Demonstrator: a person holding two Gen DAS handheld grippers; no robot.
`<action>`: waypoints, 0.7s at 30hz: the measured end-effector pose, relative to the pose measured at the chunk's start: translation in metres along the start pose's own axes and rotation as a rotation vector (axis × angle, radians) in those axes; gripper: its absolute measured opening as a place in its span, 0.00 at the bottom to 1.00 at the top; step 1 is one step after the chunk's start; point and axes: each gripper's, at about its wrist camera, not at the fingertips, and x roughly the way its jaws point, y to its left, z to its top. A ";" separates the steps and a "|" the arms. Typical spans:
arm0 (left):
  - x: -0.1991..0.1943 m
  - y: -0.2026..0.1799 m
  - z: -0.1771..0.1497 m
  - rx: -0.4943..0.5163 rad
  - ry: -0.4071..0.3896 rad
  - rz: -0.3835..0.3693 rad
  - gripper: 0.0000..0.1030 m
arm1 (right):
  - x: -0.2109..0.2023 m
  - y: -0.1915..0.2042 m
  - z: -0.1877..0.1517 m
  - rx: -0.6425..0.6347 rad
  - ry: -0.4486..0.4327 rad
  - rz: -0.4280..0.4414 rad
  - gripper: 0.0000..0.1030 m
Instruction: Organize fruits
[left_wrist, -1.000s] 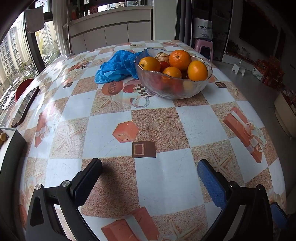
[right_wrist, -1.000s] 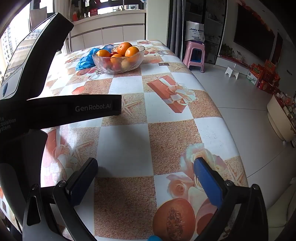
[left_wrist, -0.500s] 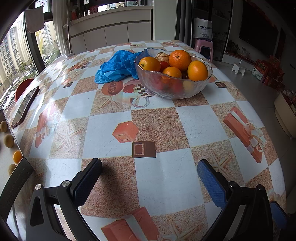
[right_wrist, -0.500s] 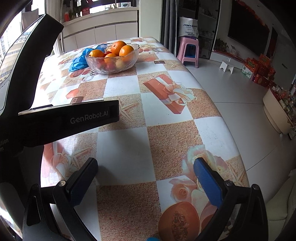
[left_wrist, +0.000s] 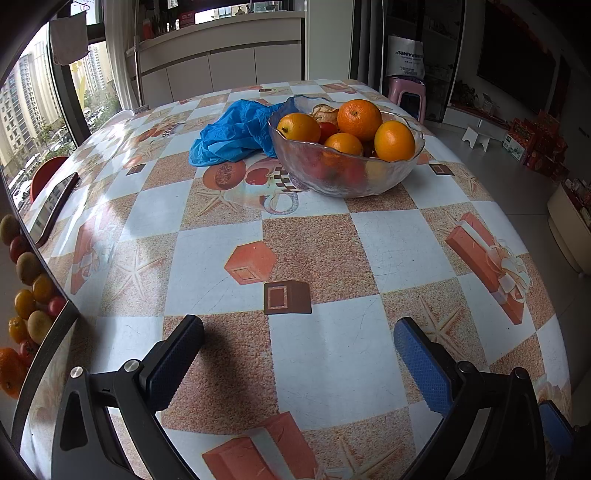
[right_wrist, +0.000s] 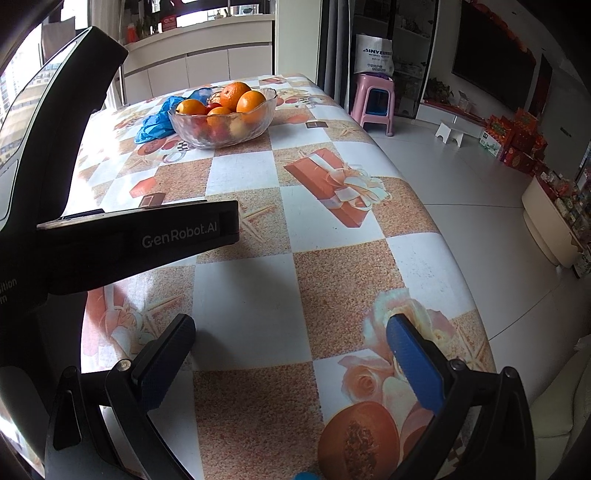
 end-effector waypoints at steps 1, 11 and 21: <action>0.000 0.000 0.000 0.000 0.000 0.000 1.00 | 0.000 0.001 0.000 0.004 0.000 -0.005 1.00; 0.000 0.000 0.000 0.000 0.000 0.000 1.00 | 0.001 0.006 0.000 0.029 -0.003 -0.029 1.00; 0.000 0.000 0.000 0.000 0.000 0.000 1.00 | 0.001 0.004 -0.002 0.037 -0.007 -0.021 1.00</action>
